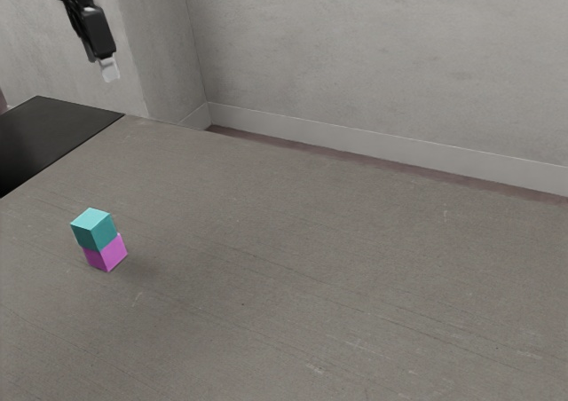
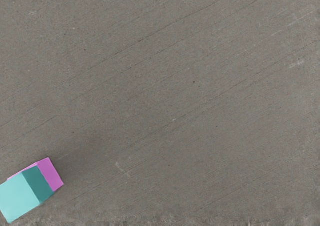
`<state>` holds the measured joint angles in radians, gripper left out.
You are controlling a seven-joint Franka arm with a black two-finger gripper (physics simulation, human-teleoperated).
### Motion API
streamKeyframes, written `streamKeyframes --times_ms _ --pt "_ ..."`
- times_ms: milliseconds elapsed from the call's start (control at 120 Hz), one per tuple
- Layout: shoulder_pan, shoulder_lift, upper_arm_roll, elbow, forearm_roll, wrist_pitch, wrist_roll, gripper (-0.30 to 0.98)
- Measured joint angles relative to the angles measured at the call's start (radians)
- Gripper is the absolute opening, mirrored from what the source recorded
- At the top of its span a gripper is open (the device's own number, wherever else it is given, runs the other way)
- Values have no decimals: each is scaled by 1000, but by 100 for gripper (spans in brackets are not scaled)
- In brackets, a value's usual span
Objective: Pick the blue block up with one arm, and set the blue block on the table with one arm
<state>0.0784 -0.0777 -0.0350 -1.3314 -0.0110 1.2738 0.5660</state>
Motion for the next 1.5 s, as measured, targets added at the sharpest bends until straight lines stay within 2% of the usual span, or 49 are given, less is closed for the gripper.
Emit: streamKeyframes --times_ms 67,167,233,283,367,433,500,642,792,900,1042,1233,1375,1500 --pt "-6 -39 -1 -49 1 -37 -9 68" --pt "96 -126 -11 -152 25 -70 -20 68" --pt "327 -233 -198 -346 24 -43 -27 69" --pt "478 -337 -309 -518 -21 11 -32 69" --pt "626 -455 -434 -645 -106 86 -40 68" --pt "726 -501 -556 -671 -144 129 -47 69" --pt "800 -522 -620 -675 -173 169 -55 69" --pt "848 -439 -709 -674 -214 243 -94 69" --pt "866 -393 -763 -820 -242 382 -136 69" --pt "935 -359 -875 -874 -250 502 -163 69" --pt "1011 -239 -918 -864 -242 656 -190 69" --pt "1167 -100 -920 -816 -150 763 -220 68" --pt "1215 -17 -911 -801 -80 815 -237 69" --pt "1271 80 -906 -770 21 847 -248 69"
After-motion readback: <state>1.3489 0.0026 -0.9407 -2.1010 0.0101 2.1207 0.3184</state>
